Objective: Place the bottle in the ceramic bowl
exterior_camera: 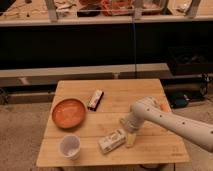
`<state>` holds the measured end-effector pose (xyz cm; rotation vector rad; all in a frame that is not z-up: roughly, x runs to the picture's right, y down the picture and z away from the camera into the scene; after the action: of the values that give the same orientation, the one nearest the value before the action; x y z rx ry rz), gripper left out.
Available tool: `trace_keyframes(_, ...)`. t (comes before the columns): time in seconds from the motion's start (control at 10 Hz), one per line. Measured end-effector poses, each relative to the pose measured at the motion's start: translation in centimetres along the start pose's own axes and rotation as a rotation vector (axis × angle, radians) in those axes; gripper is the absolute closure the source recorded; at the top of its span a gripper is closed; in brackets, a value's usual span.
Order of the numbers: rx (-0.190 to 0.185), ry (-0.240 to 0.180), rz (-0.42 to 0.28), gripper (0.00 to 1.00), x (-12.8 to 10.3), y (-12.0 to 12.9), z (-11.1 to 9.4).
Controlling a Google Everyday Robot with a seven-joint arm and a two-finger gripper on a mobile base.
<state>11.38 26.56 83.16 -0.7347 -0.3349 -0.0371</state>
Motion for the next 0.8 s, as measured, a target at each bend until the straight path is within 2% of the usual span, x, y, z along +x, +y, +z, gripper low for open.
trace_keyframes(0.1, 0.003, -0.002, 0.0, 0.36, -0.09, -0.07, -0.22)
trace_keyframes(0.2, 0.003, -0.002, 0.0, 0.24, -0.06, -0.04, -0.58)
trace_keyframes(0.3, 0.0, -0.001, -0.002, 0.21, -0.07, 0.07, -0.7)
trace_keyframes(0.8, -0.008, 0.012, -0.009, 0.2, 0.15, 0.42, -1.18)
